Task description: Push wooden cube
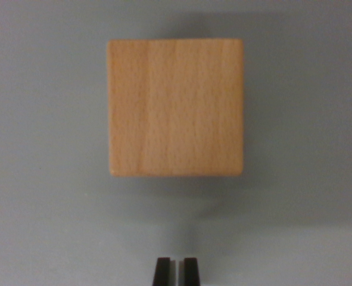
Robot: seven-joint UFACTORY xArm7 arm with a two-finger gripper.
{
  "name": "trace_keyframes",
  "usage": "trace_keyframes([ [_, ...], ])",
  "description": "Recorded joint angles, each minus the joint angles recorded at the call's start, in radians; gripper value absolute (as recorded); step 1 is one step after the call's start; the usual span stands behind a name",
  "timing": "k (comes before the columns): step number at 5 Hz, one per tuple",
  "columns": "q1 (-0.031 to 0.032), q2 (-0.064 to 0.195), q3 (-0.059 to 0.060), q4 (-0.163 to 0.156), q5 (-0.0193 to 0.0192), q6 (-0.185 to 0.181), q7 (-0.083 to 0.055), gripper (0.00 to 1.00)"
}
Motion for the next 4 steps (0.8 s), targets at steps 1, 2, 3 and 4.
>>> trace_keyframes([
  [1,0.0,0.0,0.0,0.0,0.0,0.0,0.0,0.0],
  [2,0.0,0.0,0.0,0.0,0.0,0.0,0.0,0.0],
  [3,0.0,0.0,0.0,0.0,0.0,0.0,0.0,1.0],
  [4,0.0,0.0,0.0,0.0,0.0,0.0,0.0,1.0],
])
